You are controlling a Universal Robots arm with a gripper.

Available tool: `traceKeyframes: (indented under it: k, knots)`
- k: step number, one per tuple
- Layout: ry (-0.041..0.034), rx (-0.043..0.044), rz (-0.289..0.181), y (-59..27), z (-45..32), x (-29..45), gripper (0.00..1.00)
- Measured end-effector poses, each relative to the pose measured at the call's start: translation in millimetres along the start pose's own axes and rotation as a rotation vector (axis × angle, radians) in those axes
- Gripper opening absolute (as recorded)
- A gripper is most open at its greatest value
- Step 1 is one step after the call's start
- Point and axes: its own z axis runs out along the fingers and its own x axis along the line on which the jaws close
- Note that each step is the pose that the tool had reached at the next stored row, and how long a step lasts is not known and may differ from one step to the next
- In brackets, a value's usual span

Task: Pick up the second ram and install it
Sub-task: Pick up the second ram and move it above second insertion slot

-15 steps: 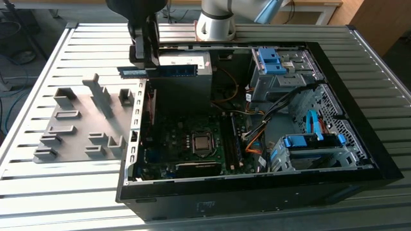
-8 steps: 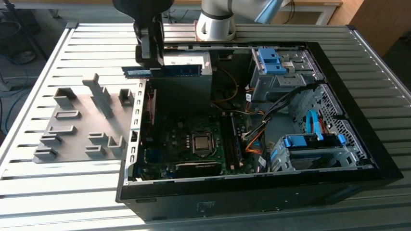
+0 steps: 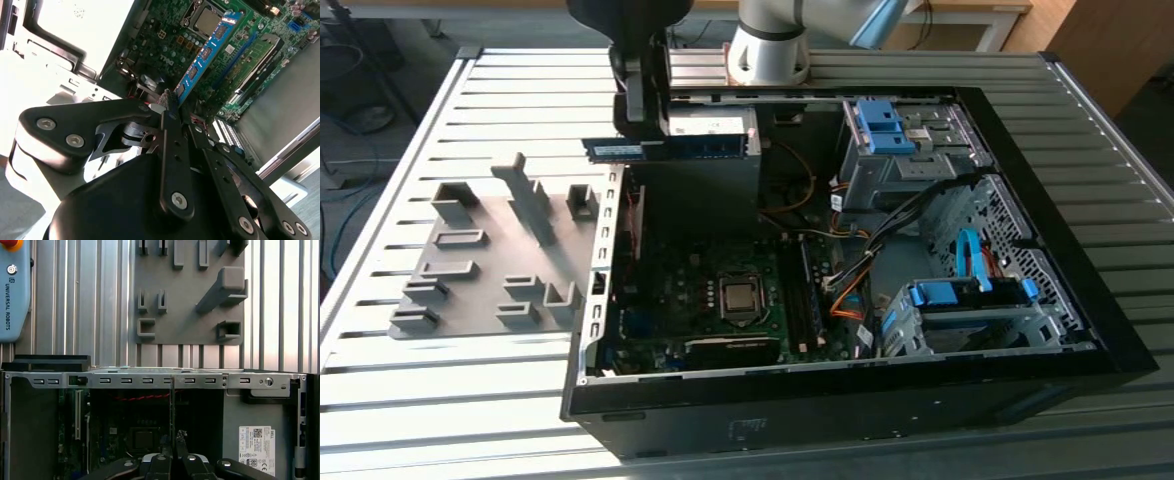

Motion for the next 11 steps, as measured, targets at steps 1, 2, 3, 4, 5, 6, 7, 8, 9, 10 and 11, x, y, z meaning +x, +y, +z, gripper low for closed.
traceKeyframes:
  k: [1,2,3,4,5,6,7,8,9,10,11]
  knots:
    - [0.0,0.0,0.0,-0.9,0.0,0.0,0.14]
    - [0.0,0.0,0.0,-1.7,0.0,0.0,0.14]
    - [0.0,0.0,0.0,-2.5,0.0,0.0,0.14]
    - [-0.0001,0.0,0.0,-3.3,0.0,0.0,0.14]
    - [0.0,0.0,0.0,-4.1,0.0,0.0,0.14]
    - [0.0,0.0,0.0,-4.9,0.0,0.0,0.14]
    - [0.0,0.0,0.0,-5.7,0.0,0.0,0.14]
    - [0.0,0.0,0.0,-6.5,0.0,0.0,0.14]
    - [0.0,0.0,0.0,-7.3,0.0,0.0,0.14]
    - [0.0,0.0,0.0,-8.0,0.0,0.0,0.14]
    - [0.0,0.0,0.0,-8.8,0.0,0.0,0.14]
